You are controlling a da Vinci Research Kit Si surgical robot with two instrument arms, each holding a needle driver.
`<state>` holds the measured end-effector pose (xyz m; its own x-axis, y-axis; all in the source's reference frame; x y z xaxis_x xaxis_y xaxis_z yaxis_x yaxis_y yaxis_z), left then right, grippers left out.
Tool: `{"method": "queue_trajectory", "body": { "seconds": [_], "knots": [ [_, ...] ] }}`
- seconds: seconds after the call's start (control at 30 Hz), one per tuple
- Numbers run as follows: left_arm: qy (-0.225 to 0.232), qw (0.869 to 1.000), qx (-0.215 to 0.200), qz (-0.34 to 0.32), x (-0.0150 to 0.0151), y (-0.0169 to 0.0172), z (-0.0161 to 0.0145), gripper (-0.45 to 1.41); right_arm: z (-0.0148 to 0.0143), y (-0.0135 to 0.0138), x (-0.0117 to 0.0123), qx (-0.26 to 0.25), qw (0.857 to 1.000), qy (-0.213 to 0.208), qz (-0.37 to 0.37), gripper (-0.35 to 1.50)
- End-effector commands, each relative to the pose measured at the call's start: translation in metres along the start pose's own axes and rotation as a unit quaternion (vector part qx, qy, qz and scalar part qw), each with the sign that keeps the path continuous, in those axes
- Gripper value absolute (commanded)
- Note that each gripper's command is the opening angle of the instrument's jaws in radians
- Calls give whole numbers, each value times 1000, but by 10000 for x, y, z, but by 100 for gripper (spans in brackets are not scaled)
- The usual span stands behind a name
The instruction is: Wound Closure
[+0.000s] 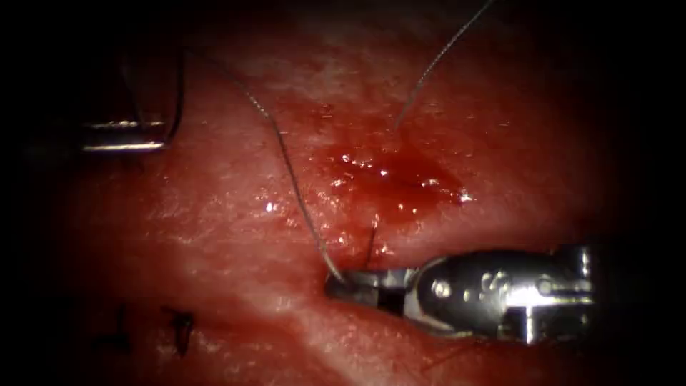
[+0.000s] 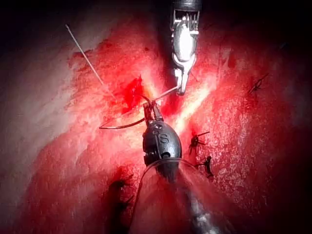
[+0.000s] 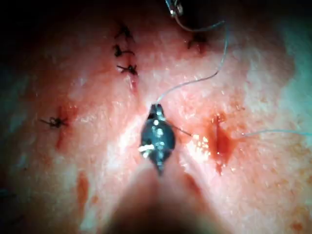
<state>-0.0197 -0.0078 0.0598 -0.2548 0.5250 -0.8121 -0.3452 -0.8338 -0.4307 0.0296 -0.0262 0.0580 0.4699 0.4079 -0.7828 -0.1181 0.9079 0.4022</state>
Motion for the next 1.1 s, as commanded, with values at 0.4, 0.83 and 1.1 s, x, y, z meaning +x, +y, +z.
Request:
{"method": "queue_trajectory", "body": {
  "seconds": [0.4, 0.83, 1.1],
  "knots": [
    [2, 1000, -3, 7, -6, 2, 0, -45, -9, 19, -9, -59, 997, 19, -42, 126],
    [7, 1000, -3, 7, -8, -2, -1, -45, 35, 57, -84, -98, 993, 2, -61, 123],
    [7, 1000, -3, 7, -9, -1, -1, -45, 45, 47, -96, -54, 996, -1, -72, -35]
  ]
}}
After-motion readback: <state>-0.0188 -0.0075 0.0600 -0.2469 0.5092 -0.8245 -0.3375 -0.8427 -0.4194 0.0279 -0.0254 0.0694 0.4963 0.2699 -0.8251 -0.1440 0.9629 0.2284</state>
